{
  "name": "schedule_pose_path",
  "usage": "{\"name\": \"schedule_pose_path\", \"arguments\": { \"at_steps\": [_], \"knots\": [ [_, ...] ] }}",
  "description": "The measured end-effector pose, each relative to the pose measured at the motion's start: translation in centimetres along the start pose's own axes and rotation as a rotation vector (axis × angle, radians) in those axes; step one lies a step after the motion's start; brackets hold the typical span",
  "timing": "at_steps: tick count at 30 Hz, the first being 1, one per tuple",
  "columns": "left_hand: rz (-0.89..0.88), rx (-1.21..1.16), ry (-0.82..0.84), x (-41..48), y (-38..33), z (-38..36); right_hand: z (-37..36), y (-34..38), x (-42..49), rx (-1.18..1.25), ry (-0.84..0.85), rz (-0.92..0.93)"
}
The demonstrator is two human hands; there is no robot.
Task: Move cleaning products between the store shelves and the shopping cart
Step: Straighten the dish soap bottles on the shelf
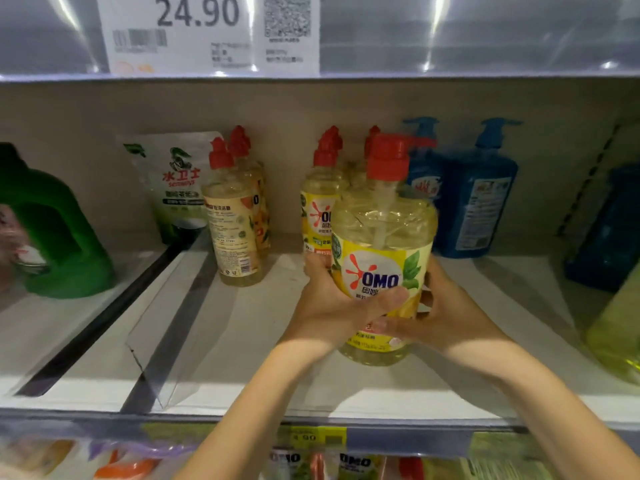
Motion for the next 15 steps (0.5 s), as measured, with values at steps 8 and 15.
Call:
{"name": "schedule_pose_path", "arguments": {
  "at_steps": [8, 15],
  "knots": [
    [0.059, 0.104, -0.094, -2.9, -1.1, -3.9, 3.7, -0.6, -3.2, -0.018, 0.021, -0.008],
    [0.000, 0.088, -0.166, -3.8, -1.0, -4.9, 4.1, -1.3, -4.2, 0.044, 0.046, 0.062]
  ]
}}
Point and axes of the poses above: each hand's wrist, its own x-axis towards the middle knuckle, its own z-axis out of the back of the hand, y = z × x, the point moved 4 cm from there along x, towards the middle knuckle, and after that the axes turned 1 degree about -z, right-handed, at the moved point
